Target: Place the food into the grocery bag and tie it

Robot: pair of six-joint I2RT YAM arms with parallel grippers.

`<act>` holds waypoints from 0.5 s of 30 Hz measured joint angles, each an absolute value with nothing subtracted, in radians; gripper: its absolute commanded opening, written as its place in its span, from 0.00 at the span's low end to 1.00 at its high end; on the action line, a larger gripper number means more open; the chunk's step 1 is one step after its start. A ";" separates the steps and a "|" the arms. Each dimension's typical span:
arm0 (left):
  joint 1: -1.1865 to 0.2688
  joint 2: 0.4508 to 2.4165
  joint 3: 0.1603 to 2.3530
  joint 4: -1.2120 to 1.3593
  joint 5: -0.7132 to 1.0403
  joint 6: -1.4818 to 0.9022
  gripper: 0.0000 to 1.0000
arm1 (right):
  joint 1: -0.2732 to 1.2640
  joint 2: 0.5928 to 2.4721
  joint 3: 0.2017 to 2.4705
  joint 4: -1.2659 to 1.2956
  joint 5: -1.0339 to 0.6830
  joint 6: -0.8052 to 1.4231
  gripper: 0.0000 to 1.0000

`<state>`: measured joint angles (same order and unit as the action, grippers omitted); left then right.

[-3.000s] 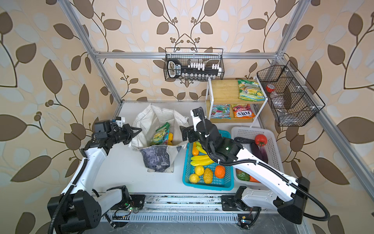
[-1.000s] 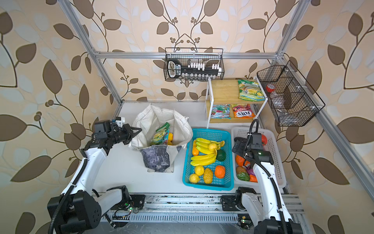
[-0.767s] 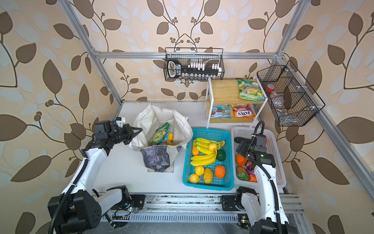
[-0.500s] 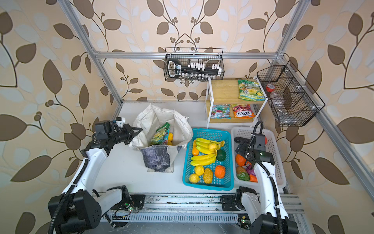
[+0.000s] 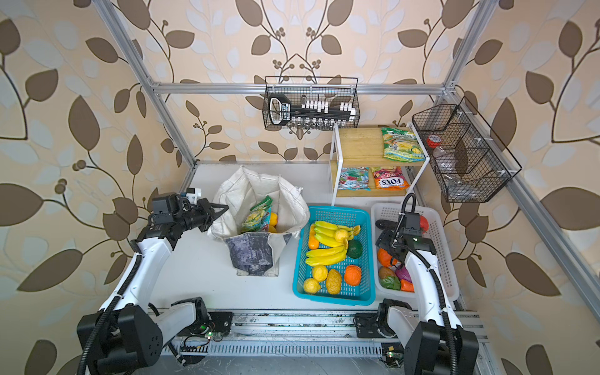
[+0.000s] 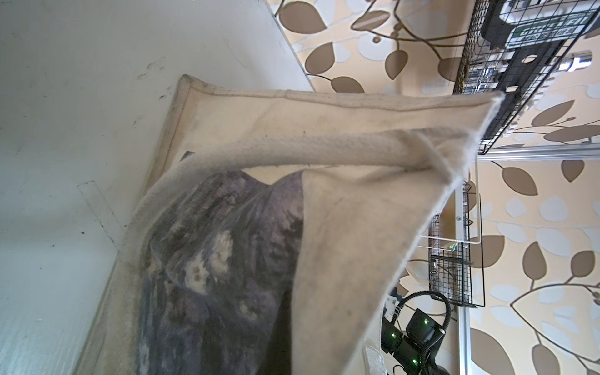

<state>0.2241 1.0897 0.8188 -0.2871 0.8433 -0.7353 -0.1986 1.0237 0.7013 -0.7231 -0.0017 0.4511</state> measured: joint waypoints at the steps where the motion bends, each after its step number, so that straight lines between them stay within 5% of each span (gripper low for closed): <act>1: 0.224 1.090 0.819 -0.287 0.844 -0.736 0.00 | -0.191 1.033 0.701 -0.723 0.005 0.451 0.74; 15: 0.224 1.106 0.811 -0.257 0.866 -0.765 0.00 | -0.172 1.010 0.701 -0.739 0.062 0.464 0.65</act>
<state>0.2237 1.1065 0.8108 -0.2569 0.8658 -0.7650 -0.1722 1.0096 0.7013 -0.7395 0.0616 0.4637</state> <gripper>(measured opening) 0.046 0.664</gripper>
